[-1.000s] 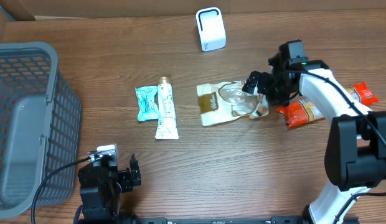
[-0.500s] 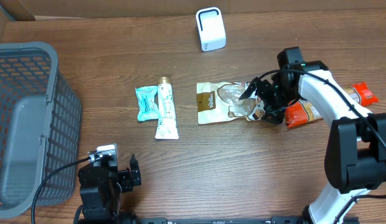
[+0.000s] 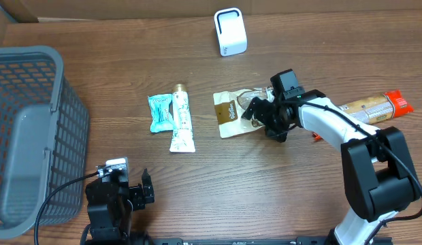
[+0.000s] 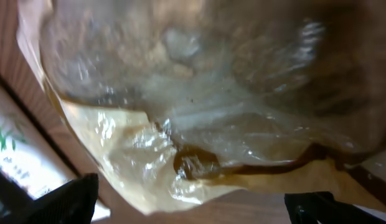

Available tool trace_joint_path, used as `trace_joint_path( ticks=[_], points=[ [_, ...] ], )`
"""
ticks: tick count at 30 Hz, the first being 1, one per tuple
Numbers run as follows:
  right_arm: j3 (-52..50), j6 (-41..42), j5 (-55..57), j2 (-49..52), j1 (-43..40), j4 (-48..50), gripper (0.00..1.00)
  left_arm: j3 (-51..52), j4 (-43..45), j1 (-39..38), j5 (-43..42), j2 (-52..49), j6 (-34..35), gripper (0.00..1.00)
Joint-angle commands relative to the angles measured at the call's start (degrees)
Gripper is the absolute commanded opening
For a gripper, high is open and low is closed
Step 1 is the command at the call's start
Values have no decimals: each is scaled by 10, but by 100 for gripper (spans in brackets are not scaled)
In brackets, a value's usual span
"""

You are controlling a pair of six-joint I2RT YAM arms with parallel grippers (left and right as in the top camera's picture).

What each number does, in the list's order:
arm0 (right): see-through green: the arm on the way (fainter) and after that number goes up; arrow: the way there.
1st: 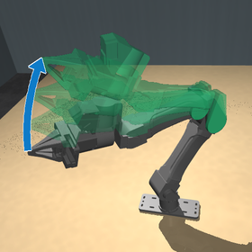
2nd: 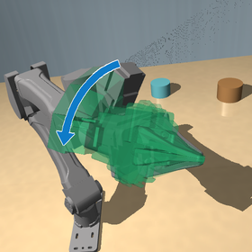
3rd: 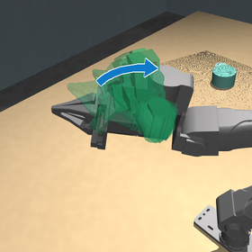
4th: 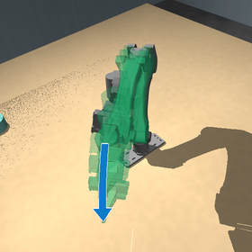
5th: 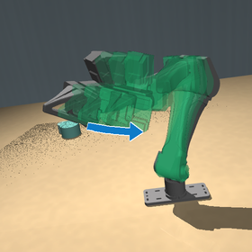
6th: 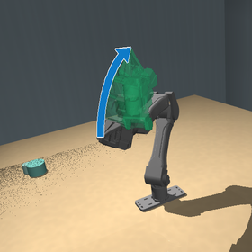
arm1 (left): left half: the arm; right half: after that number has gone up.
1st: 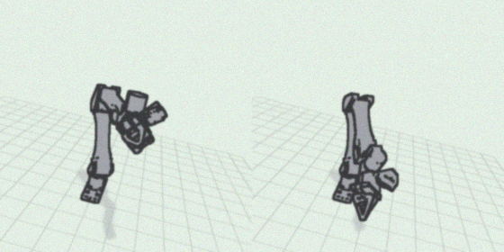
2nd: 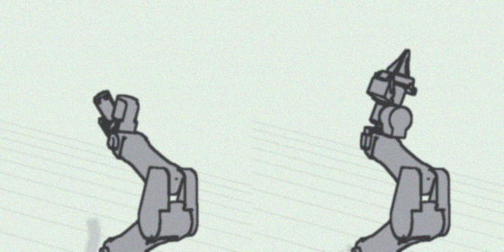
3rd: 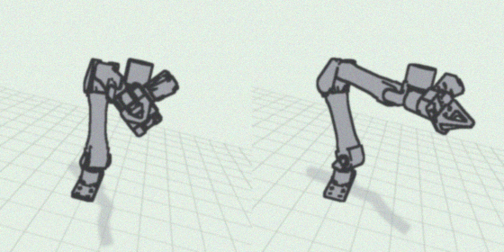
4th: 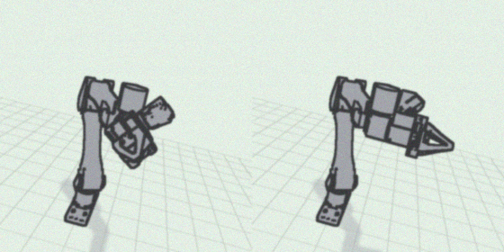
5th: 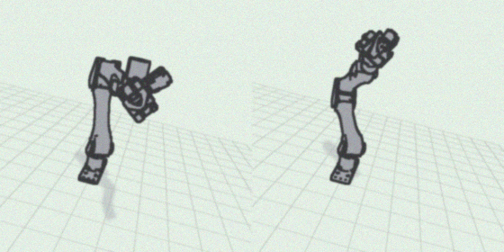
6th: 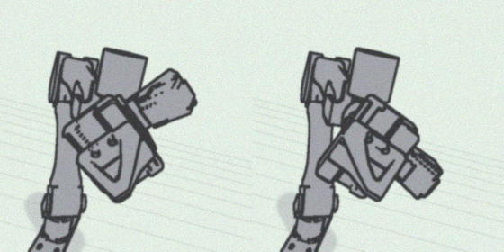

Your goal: Scan the item barcode

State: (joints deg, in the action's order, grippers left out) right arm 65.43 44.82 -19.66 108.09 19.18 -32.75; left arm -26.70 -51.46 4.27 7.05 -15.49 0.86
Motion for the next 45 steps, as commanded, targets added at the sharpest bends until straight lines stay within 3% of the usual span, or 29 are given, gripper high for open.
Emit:
trace_joint_path(
  ticks=[1, 9, 13, 17, 19, 23, 28, 32, 42, 45],
  points=[
    [-16, -13, 125, -1, -6, 9, 95, 1, 2, 3, -5, 2, -11, 100],
    [-16, -189, 133, -1, -76, 64, 96, 1, 2, 3, -5, 2, -11, 100],
    [-15, -275, 23, -1, -123, 88, 97, 1, 2, 3, -5, 2, -11, 100],
    [-13, -283, -134, -1, -162, 97, 98, 1, 2, 3, -5, 2, -11, 100],
    [-13, -254, -197, -1, -167, 87, 100, 1, 2, 3, -5, 2, -11, 99],
    [-14, -172, -204, -1, -160, 28, 100, 1, 2, 3, -5, 2, -11, 100],
    [-15, -128, -173, -1, -123, 12, 100, 1, 2, 3, -5, 2, -11, 100],
    [-19, -51, -80, 3, -77, 25, 100, 1, 2, 3, -5, 2, -11, 99],
    [-65, 95, -5, 68, 7, 208, 99, 1, 2, 3, -5, 2, -11, 100],
    [-65, 92, 4, 98, 15, 260, 86, 1, 2, 3, -5, 2, -11, 99]
  ],
)
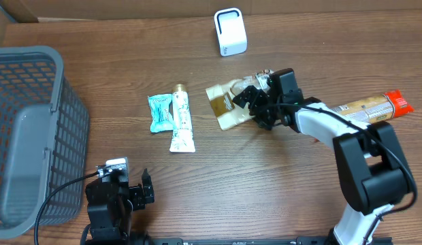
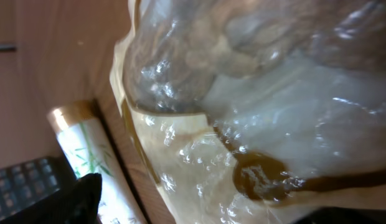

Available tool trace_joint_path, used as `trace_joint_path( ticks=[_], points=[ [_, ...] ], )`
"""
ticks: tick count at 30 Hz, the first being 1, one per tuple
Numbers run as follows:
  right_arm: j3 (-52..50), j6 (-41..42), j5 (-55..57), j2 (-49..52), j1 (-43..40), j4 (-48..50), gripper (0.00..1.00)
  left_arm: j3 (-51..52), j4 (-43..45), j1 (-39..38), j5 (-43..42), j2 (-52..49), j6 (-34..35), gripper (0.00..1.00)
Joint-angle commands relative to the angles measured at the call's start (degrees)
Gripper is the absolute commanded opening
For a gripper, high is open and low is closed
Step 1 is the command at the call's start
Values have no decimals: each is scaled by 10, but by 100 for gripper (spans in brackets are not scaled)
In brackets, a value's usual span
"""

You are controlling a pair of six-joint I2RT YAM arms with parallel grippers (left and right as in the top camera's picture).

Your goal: Scan the item barcode

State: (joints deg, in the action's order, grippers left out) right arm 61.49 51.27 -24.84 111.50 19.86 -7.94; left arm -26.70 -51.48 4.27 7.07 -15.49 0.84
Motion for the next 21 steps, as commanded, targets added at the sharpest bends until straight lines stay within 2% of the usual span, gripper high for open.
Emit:
trace_joint_path(
  ticks=[1, 4, 7, 10, 12, 17, 21],
  points=[
    [-26, 23, 57, 72, 8, 25, 77, 1, 2, 3, -5, 2, -11, 100],
    [-26, 23, 57, 81, 8, 39, 48, 1, 2, 3, -5, 2, -11, 99],
    [-26, 10, 39, 80, 7, 38, 25, 1, 2, 3, -5, 2, -11, 100],
    [-25, -16, 7, 80, -1, 39, 9, 1, 2, 3, -5, 2, -11, 99],
    [-25, -33, -20, 78, -9, 40, 4, 1, 2, 3, -5, 2, -11, 99],
    [-25, -83, -85, 63, -30, 27, 4, 1, 2, 3, -5, 2, -11, 100],
    [-24, -193, -162, 25, -47, -9, 4, 1, 2, 3, -5, 2, -11, 100]
  ],
)
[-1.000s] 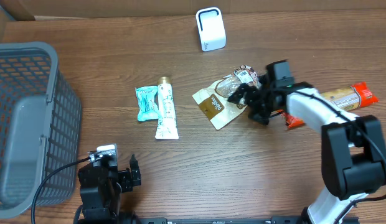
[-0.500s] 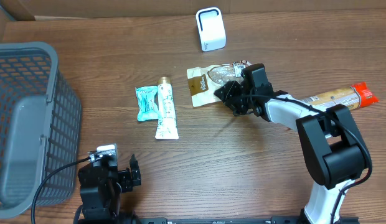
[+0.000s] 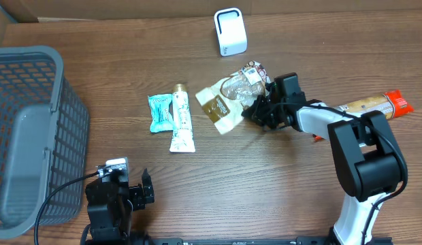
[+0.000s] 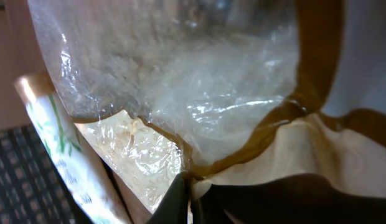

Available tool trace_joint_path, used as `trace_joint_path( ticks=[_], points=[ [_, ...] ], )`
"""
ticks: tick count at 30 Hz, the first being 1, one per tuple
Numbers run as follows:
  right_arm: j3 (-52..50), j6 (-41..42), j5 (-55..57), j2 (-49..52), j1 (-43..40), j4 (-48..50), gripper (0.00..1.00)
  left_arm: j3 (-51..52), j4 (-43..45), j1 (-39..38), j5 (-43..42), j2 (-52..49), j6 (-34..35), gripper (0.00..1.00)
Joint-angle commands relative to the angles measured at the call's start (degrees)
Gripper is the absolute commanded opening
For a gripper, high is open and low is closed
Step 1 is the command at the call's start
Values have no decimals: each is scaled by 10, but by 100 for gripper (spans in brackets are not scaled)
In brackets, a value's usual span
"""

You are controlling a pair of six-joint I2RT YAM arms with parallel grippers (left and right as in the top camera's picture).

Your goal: Scan the item barcode

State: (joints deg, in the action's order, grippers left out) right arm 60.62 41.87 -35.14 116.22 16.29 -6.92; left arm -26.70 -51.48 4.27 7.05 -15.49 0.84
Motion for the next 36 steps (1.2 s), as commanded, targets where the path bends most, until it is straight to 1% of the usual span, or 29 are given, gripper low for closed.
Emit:
trace_joint_path(
  ticks=[1, 2, 5, 8, 11, 13, 14, 16, 17, 19, 21, 22, 25, 28, 32, 36],
  points=[
    [-11, -145, -77, -32, -16, -38, 4, 1, 2, 3, -5, 2, -11, 100],
    [-3, -203, -88, -43, -21, -71, 4, 1, 2, 3, -5, 2, -11, 100],
    [33, -342, -68, -67, -33, -187, 4, 1, 2, 3, -5, 2, -11, 99],
    [74, -432, -20, -76, -40, -275, 4, 1, 1, 3, -5, 2, -11, 100],
    [106, -482, 24, -76, -42, -328, 5, 1, 1, 3, -5, 2, -11, 99],
    [114, -484, 46, -76, -42, -340, 14, 1, 0, 3, -5, 2, -11, 100],
    [115, -483, 49, -76, -42, -342, 21, 1, 0, 3, -5, 2, -11, 99],
    [115, -470, 49, -76, -42, -344, 42, 1, 0, 3, -5, 2, -11, 99],
    [115, -457, 49, -76, -42, -344, 48, 1, 0, 3, -5, 2, -11, 100],
    [113, -427, 49, -75, -43, -347, 57, 1, 0, 3, -5, 2, -11, 100],
    [105, -385, 49, -73, -48, -344, 67, 1, 0, 3, -5, 2, -11, 100],
    [96, -357, 43, -69, -52, -338, 70, 1, 0, 3, -5, 2, -11, 100],
    [73, -312, 8, -59, -58, -312, 73, 1, 0, 3, -5, 2, -11, 100],
    [40, -259, -41, -49, -59, -257, 73, 1, 0, 3, -5, 2, -11, 100],
    [-10, -155, -44, -47, -53, -158, 76, 1, 0, 3, -5, 2, -11, 100],
    [-50, -92, -35, -46, -41, -53, 79, 1, 0, 3, -5, 2, -11, 99]
  ],
)
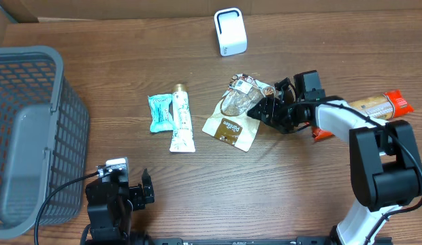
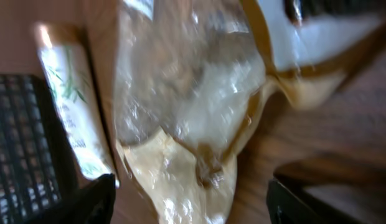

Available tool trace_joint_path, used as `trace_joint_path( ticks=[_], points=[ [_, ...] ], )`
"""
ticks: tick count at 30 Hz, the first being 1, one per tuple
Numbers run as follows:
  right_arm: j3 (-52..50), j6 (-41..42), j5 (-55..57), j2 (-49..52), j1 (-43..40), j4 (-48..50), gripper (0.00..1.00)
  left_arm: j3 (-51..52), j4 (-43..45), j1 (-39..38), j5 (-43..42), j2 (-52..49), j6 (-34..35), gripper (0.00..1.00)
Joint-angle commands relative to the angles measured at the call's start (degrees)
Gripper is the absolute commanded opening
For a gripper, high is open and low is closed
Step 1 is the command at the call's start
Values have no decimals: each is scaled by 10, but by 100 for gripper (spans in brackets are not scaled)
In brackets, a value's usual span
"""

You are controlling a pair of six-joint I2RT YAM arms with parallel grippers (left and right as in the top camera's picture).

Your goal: Scan the item barcode

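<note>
A clear and tan snack pouch (image 1: 233, 114) lies flat on the table, its brown label towards the front and a white sticker at its far end. In the right wrist view the pouch (image 2: 180, 99) fills the frame. My right gripper (image 2: 192, 186) is open, its dark fingers (image 2: 87, 202) wide apart on either side of the pouch's near end. Overhead, the right gripper (image 1: 264, 112) sits at the pouch's right edge. The white scanner (image 1: 230, 31) stands at the far middle of the table. My left gripper (image 1: 144, 188) rests at the front left, its jaws too small to read.
A toothpaste tube (image 1: 181, 120) and a teal packet (image 1: 158, 112) lie left of the pouch. A grey basket (image 1: 34, 129) stands at the left edge. A long orange-ended package (image 1: 378, 104) lies behind the right arm.
My right gripper was shut on the pouch's edge with the pouch tilted up. Now it is open, and the pouch lies flat, turned so its label faces the front.
The pouch first lay flat with its label to the left and my open right gripper at its right side. Then it sat further back and skewed. Then the gripper was shut on its edge, holding it tilted. Now it lies released, in a new orientation.
</note>
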State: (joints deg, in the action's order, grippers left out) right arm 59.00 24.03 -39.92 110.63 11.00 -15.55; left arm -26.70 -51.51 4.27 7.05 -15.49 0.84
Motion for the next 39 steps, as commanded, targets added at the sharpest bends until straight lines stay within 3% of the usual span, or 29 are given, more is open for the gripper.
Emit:
trace_joint_path(
  ticks=[1, 14, 17, 21, 28, 39],
  points=[
    [-43, 105, 27, 10, 15, 54, 80, 1, 0, 3, -5, 2, -11, 100],
    [-71, 210, 59, 109, 53, 306, 80, 1, -8, 3, -5, 2, -11, 100],
    [-71, 209, 47, 120, 57, 330, 67, 1, -8, 3, -5, 2, -11, 100],
    [-71, 198, 19, 120, 57, 344, 34, 1, -8, 3, -5, 2, -11, 99],
    [-67, 176, -41, 120, 54, 350, 4, 1, -8, 3, -5, 2, -11, 100],
    [-57, 147, -173, 66, 33, 333, 4, 1, -10, 3, -5, 2, -11, 99]
  ],
)
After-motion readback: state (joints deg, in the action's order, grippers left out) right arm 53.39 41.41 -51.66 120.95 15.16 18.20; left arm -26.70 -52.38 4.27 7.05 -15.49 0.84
